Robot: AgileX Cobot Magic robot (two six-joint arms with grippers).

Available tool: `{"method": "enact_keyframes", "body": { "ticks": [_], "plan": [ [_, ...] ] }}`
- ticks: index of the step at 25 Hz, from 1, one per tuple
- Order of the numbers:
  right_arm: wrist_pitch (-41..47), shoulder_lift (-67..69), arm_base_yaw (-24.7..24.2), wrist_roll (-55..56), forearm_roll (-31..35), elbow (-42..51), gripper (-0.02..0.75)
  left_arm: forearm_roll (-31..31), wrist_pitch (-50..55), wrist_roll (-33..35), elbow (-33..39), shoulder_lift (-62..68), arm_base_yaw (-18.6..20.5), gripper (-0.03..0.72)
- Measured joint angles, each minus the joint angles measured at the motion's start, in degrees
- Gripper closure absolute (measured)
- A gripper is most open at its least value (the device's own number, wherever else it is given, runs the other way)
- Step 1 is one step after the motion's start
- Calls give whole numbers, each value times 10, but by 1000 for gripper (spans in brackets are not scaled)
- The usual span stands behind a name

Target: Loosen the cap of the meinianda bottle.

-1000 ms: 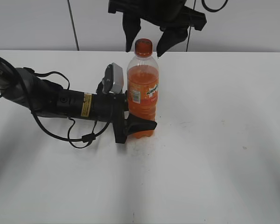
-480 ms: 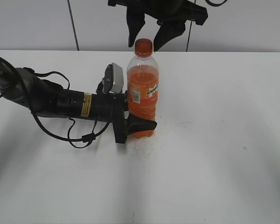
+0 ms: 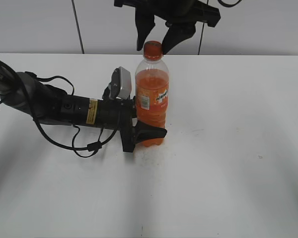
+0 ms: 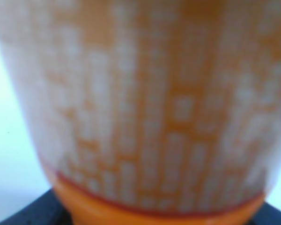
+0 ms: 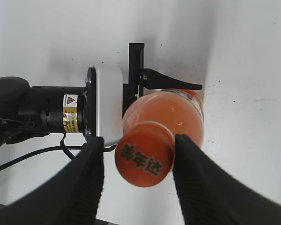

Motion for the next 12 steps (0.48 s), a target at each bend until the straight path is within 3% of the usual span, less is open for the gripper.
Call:
{"method": "enact_keyframes", "body": {
  "ticks": [12],
  "plan": [
    [1, 0, 0, -4, -1, 0, 460, -1, 0, 0, 0, 0, 0, 282]
  ]
}}
